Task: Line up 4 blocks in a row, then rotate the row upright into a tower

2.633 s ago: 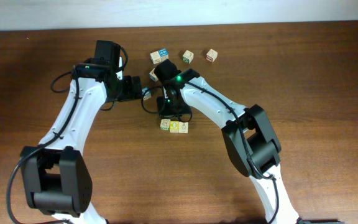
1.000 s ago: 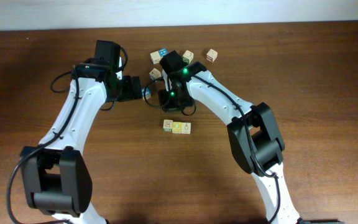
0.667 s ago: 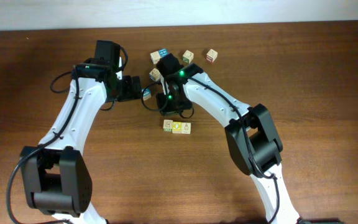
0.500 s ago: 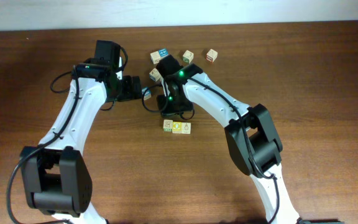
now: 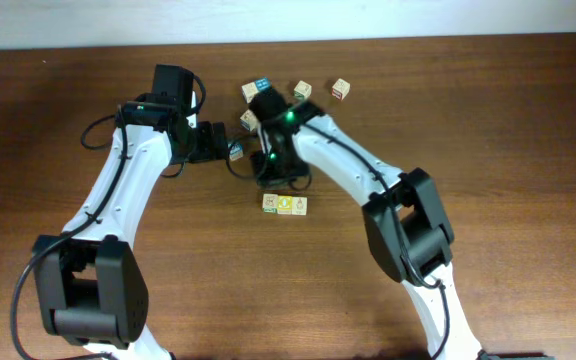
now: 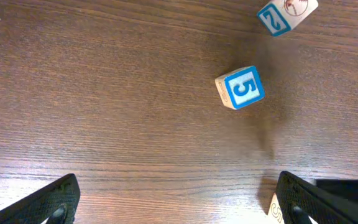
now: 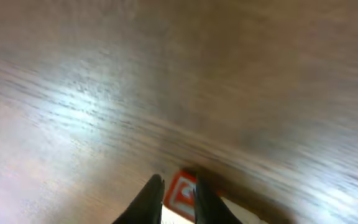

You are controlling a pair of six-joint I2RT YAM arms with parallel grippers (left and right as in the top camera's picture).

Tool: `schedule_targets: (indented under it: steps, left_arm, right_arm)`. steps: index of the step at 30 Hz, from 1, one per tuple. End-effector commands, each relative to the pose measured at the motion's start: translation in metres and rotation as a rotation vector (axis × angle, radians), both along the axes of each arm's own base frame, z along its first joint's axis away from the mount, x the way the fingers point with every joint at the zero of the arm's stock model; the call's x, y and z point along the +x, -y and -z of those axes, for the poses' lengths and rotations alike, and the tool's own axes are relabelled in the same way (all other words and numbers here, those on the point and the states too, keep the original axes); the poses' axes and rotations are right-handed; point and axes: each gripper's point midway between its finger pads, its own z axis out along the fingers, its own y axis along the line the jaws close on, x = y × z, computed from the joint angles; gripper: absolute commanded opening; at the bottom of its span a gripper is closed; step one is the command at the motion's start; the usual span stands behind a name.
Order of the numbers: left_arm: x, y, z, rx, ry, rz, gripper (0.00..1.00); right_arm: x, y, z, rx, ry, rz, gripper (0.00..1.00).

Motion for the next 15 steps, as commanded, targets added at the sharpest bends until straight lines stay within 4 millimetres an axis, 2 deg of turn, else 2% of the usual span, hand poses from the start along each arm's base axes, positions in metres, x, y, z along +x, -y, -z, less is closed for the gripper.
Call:
schedule_targets:
  steps: [1, 2, 3, 4, 6, 8, 11, 13, 15]
  left_arm:
    - [0.003, 0.002, 0.001, -0.006, 0.000, -0.003, 0.99]
    - [0.003, 0.002, 0.001, -0.006, 0.000, -0.002, 0.99]
    - [0.003, 0.002, 0.001, -0.006, 0.000, -0.002, 0.99]
    - [0.003, 0.002, 0.001, -0.006, 0.000, -0.002, 0.99]
    - [0.003, 0.002, 0.001, -0.006, 0.000, -0.002, 0.99]
    - [0.003, 0.002, 0.001, -0.006, 0.000, -0.003, 0.99]
    - [0.003, 0.002, 0.001, -0.006, 0.000, -0.003, 0.99]
    - [0.003, 0.002, 0.001, -0.006, 0.000, -0.002, 0.99]
    - [0.003, 0.002, 0.001, -0.006, 0.000, -0.003, 0.99]
  right_arm:
    - [0.046, 0.056, -0.090, 0.031, 0.114, 0.101, 0.19]
    - [0.048, 0.110, -0.109, -0.045, 0.086, 0.186, 0.25]
    - [0.046, 0.142, -0.108, -0.102, 0.050, 0.231, 0.30]
    - [0.039, 0.195, -0.096, -0.203, -0.028, 0.305, 0.31]
    - [0.031, 0.255, -0.073, -0.294, -0.109, 0.399, 0.30]
    - [0.023, 0.293, -0.044, -0.318, -0.170, 0.440, 0.31]
    - [0.002, 0.301, -0.001, -0.334, -0.246, 0.449, 0.31]
    - [-0.009, 0.292, 0.022, -0.331, -0.265, 0.403, 0.30]
    - [-0.010, 0.276, 0.032, -0.308, -0.243, 0.329, 0.30]
